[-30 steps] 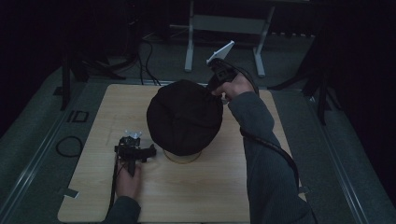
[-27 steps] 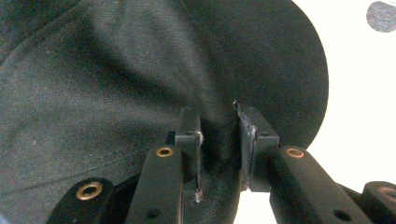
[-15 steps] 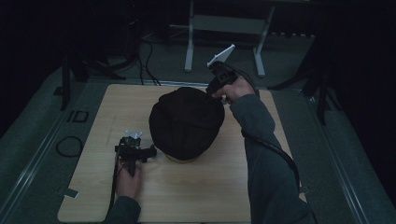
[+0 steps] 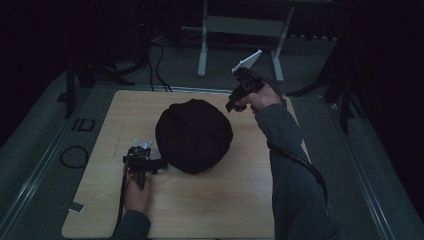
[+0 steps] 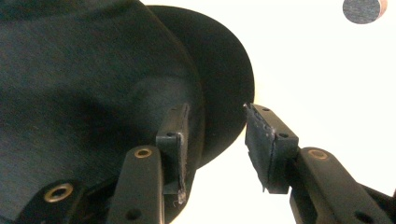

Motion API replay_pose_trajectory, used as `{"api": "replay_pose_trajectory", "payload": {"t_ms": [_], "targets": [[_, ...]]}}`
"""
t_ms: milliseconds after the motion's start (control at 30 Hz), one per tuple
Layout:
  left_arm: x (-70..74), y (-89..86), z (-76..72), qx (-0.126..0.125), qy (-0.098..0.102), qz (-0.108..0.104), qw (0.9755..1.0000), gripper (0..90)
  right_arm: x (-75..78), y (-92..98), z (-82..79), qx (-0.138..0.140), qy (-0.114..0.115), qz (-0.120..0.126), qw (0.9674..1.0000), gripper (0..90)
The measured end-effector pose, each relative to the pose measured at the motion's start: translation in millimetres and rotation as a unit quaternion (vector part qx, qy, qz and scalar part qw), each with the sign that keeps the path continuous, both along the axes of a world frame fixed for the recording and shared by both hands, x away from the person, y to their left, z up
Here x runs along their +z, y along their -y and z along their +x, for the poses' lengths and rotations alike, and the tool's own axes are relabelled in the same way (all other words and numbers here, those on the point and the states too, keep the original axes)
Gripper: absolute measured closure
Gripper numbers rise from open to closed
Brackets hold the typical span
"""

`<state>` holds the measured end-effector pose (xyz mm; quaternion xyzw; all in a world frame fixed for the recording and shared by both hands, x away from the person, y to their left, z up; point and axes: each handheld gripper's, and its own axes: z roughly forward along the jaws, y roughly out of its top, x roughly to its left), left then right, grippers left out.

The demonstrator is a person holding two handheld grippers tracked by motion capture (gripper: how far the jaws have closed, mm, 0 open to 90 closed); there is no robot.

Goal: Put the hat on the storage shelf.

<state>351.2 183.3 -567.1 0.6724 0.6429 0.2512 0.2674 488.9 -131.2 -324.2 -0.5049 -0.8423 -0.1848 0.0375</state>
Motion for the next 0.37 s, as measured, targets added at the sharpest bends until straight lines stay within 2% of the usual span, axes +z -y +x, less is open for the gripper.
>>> {"api": "replay_pose_trajectory", "payload": {"t_ms": [133, 367], "targets": [[0.0, 0.0, 0.0, 0.000, 0.000, 0.000, 1.0000, 1.2, -6.5, 9.1, 0.3, 0.001, 0.004, 0.003, 1.0000, 58.4], [0.0, 0.0, 0.0, 0.000, 0.000, 0.000, 1.0000, 1.2, -18.4, 25.3, 0.0, -0.008, -0.003, 0.001, 1.0000, 57.9]]}}
